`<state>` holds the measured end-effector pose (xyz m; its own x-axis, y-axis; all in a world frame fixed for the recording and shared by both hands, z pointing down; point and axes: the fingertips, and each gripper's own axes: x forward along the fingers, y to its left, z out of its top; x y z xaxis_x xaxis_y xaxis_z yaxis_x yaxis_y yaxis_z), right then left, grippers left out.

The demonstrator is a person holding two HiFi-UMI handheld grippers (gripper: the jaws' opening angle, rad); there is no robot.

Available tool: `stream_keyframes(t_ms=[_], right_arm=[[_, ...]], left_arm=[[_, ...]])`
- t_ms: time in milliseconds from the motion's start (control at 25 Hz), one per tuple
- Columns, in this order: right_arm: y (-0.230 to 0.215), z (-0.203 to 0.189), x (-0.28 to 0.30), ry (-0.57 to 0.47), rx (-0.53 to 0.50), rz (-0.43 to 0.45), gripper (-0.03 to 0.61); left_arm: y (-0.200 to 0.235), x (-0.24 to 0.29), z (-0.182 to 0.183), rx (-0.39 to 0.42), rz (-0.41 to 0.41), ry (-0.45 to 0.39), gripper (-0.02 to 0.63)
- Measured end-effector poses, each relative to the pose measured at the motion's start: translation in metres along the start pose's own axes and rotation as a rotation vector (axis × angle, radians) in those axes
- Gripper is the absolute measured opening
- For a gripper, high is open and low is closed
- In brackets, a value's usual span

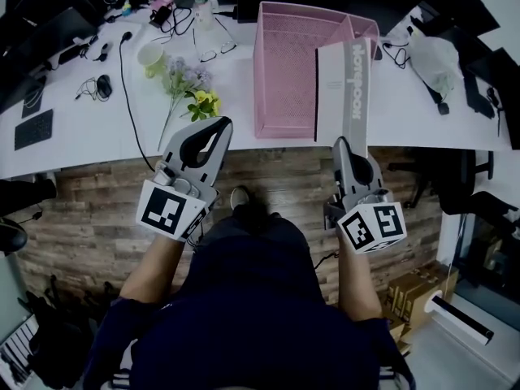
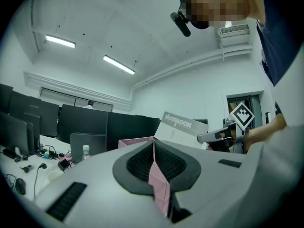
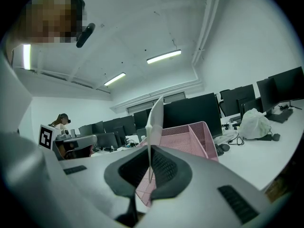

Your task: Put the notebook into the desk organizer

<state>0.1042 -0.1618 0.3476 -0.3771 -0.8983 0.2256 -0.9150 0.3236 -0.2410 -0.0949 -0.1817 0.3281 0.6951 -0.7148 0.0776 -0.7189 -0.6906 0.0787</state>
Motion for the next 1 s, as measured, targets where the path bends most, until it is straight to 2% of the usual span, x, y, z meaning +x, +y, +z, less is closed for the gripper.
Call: stream_keyframes(t_ms=[400, 720, 1000], right_arm=[[-0.011, 0.0, 0.013, 0.036, -0.076, -0.022, 0.009], [-0.034, -0.011, 0.021, 0.11, -0.161, -0.063, 0.01], [-0.041, -0.005, 0.026, 0.109, -0.223, -0.061, 0.01]], left_arm=[[-0.001, 0.01, 0.005, 0.011, 0.002, -0.006, 0.034], [-0.005, 0.02, 0.0, 0.006, 0.029, 0.009, 0.034], [-0.01, 0.029, -0.009, 0.0, 0.038, 0.031, 0.034]])
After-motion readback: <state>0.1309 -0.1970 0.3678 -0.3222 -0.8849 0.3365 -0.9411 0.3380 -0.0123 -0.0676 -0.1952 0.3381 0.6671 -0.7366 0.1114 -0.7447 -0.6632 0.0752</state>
